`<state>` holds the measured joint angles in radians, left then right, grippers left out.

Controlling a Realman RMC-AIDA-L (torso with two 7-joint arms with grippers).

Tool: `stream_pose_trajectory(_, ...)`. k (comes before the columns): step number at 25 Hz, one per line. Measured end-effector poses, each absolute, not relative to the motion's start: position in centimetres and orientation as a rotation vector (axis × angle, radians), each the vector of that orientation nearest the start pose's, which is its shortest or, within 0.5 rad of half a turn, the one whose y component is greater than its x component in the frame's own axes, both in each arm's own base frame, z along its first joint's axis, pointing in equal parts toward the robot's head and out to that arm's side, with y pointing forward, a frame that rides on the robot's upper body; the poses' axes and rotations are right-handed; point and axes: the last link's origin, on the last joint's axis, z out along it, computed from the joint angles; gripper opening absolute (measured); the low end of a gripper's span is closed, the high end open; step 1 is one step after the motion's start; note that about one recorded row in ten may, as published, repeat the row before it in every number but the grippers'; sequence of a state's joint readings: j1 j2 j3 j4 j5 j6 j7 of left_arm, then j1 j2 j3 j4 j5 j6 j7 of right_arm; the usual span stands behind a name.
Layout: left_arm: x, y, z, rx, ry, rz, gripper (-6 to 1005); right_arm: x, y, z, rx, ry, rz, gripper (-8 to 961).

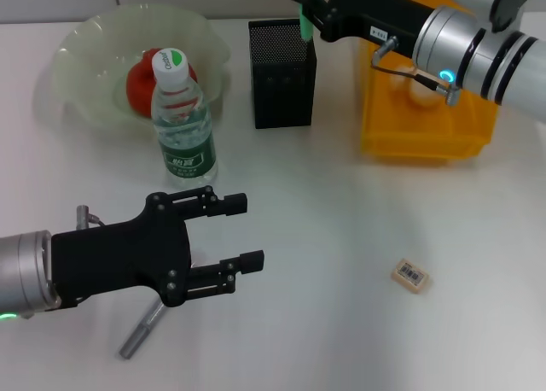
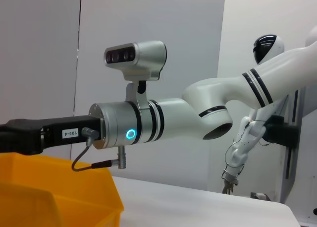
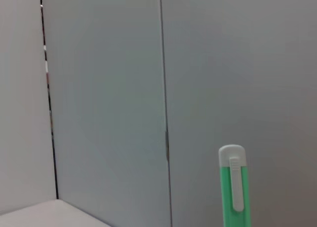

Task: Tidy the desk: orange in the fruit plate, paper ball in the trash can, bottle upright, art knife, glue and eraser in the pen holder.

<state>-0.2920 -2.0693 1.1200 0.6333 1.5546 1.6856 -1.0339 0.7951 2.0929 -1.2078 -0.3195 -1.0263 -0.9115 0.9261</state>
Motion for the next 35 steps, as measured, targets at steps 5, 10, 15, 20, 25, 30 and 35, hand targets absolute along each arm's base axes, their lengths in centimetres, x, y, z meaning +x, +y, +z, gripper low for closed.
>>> stream_pose_trajectory(5,-26.1,25.5,-2.5,-2.788,-0.259,-1.002,682,17.8,42.9,-5.8,-2.328,0.379,0.762,182)
stream_pose_trajectory(10,-26.0,25.5,-2.7,-2.792,-0.268,-1.008,682,17.8,42.6,-6.2,-2.352,0.352,0.744,195)
stream_pose_trajectory(15,-26.1,25.5,-2.7,-2.792,-0.274,-1.009,683,17.8,42.6,-6.2,-2.354,0.35,0.746,258)
stream_pose_trajectory(20,-26.1,25.5,-2.7,-2.792,-0.275,-1.009,683,17.9,42.7,-5.9,-2.331,0.365,0.766,332)
stream_pose_trajectory(25,-26.1,25.5,-2.7,-2.788,-0.275,-1.011,682,18.2,41.8,-4.9,-2.292,0.387,0.88,383)
stream_pose_trajectory(30,-26.1,25.5,-2.6,-2.787,-0.275,-1.008,681,18.8,40.0,-3.3,-2.27,0.338,0.997,427)
stream_pose_trajectory(35,-26.1,25.6,-2.6,-2.785,-0.274,-1.008,682,20.3,38.2,-2.1,-2.246,0.389,1.082,472)
